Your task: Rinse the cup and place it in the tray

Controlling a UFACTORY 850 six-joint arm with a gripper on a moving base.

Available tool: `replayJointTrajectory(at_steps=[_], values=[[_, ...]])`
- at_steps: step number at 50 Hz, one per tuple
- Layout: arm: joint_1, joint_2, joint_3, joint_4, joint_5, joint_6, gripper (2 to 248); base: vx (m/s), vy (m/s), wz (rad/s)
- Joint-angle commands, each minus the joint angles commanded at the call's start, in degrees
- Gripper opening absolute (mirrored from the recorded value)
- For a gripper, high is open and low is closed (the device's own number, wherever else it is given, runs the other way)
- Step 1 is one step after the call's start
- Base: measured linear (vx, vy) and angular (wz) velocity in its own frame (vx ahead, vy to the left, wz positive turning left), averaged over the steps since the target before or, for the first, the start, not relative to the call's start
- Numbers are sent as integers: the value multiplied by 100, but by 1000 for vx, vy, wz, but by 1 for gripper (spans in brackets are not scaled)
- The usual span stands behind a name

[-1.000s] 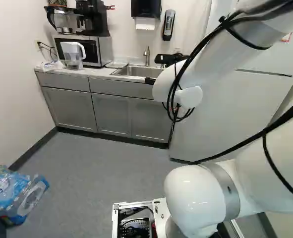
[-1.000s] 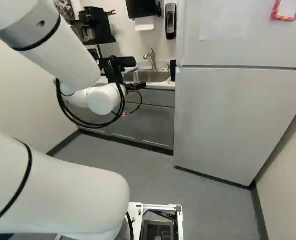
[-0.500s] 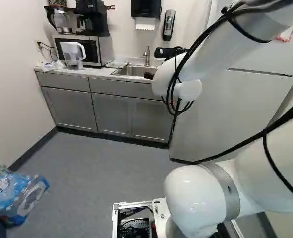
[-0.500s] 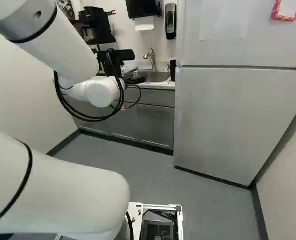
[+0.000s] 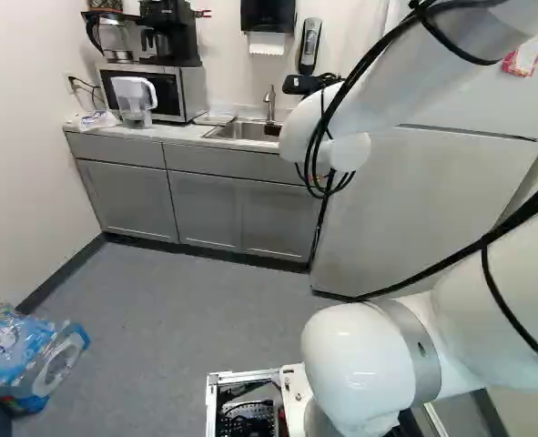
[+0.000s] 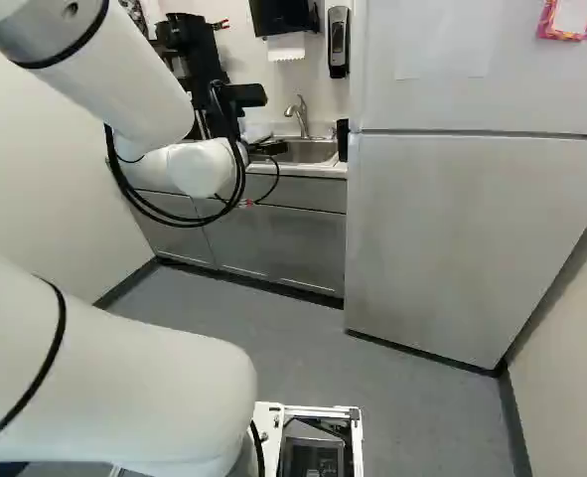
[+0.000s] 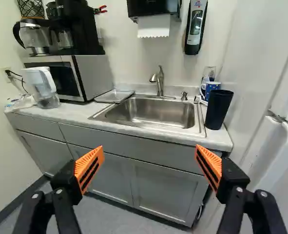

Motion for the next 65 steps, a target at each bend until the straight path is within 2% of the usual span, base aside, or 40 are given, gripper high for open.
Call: replayJointTrajectory(at_steps=[65], values=[[-11,-162,-930,0,-1344,0,247,0,0,0]])
